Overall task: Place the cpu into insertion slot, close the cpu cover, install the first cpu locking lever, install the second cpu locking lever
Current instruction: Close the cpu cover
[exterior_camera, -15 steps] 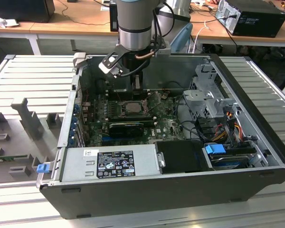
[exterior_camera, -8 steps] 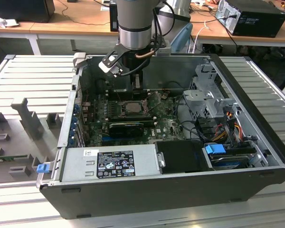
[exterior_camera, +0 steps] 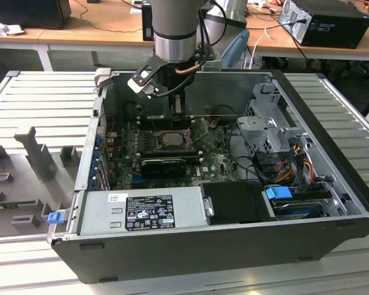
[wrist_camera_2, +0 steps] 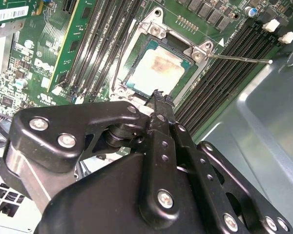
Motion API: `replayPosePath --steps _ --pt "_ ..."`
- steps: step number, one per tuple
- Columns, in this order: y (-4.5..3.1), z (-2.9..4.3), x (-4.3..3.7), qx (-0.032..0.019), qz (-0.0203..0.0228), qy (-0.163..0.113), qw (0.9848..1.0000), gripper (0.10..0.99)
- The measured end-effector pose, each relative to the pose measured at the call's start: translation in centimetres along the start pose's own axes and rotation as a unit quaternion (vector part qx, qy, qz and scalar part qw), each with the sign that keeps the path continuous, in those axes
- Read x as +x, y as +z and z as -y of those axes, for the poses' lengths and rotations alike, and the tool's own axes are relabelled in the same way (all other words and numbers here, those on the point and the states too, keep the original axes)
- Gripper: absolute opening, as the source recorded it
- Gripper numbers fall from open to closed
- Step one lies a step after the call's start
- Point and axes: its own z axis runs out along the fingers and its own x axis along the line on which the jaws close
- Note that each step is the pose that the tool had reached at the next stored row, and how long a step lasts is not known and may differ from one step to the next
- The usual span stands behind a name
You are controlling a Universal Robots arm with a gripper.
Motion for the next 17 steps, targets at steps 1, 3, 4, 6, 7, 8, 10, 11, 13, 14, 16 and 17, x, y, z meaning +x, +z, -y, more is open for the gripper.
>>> replayPosePath --steps 1,3,4,6,7,8,10,11,13,14,16,17 --pt "-0.04 0.0 0.0 -0.0001 -0.0001 0.0 1.0 0.106" --pt "-0.06 -0.26 0.01 -0.0001 -0.0002 0.0 1.0 0.106" --pt "-0.06 -0.5 0.01 0.0 -0.0001 0.0 1.0 0.106" --pt "-0.14 -0.89 0.02 0.0001 -0.0002 0.0 1.0 0.106" --pt "-0.26 -0.94 0.02 0.0001 -0.0002 0.0 1.0 0.106" --pt "-0.43 -0.97 0.03 0.0001 -0.0002 0.0 1.0 0.106" --pt "-0.94 -1.08 0.05 0.0001 -0.0002 0.0 1.0 0.106" --pt "-1.05 -1.18 0.06 0.0001 -0.0002 0.0 1.0 0.106" --pt "-1.13 -1.69 0.07 0.0005 -0.0002 0.0 1.0 0.106" --pt "-1.13 -1.91 0.07 0.0008 -0.0002 0.0 1.0 0.106" --pt "-1.08 -2.81 0.08 0.0024 -0.0001 0.0 1.0 0.106" --pt "-1.06 -3.12 0.08 0.0029 -0.0002 0.0 1.0 0.106"
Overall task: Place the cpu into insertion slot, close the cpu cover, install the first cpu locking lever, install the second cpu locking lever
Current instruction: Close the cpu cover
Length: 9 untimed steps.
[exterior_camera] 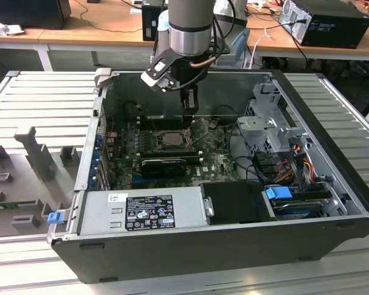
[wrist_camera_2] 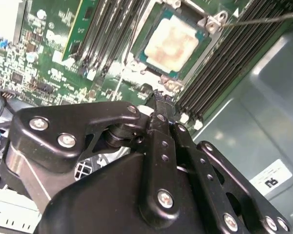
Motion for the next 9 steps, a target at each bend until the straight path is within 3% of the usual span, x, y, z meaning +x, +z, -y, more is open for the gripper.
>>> replayPosePath --steps 5,9 --pt "0.18 -2.83 0.05 0.0034 -0.0001 0.0 1.0 0.106" --pt "0.24 -3.91 0.06 0.0039 0.0 0.0 1.0 0.106"
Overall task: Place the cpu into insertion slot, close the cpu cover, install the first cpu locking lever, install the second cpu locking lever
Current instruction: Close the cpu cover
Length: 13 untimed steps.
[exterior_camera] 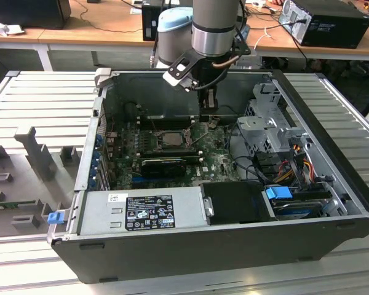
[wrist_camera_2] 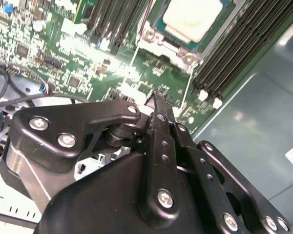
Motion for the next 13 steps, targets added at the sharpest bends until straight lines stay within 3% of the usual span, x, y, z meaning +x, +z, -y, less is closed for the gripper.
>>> replayPosePath --steps 4,6,11,13 --pt "0.13 -1.77 0.02 0.0005 0.0001 0.0 1.0 0.106" --pt "0.62 -2.86 0.03 0.0007 0.0001 0.0 1.0 0.106" --pt "1.85 -3.11 0.0 0.0016 -0.0004 -0.004 1.0 0.106" --pt "1.91 -2.94 -0.01 0.0019 -0.0003 -0.004 1.0 0.106"
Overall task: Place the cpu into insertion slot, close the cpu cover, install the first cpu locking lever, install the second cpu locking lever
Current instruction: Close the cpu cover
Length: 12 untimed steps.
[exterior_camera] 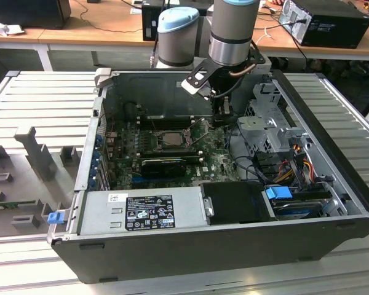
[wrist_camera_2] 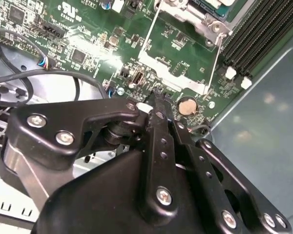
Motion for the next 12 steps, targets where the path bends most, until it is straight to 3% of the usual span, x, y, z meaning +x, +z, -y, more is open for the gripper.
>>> replayPosePath --steps 12 --pt "-0.03 1.54 -0.01 0.0 -0.0001 0.0 1.0 0.106"
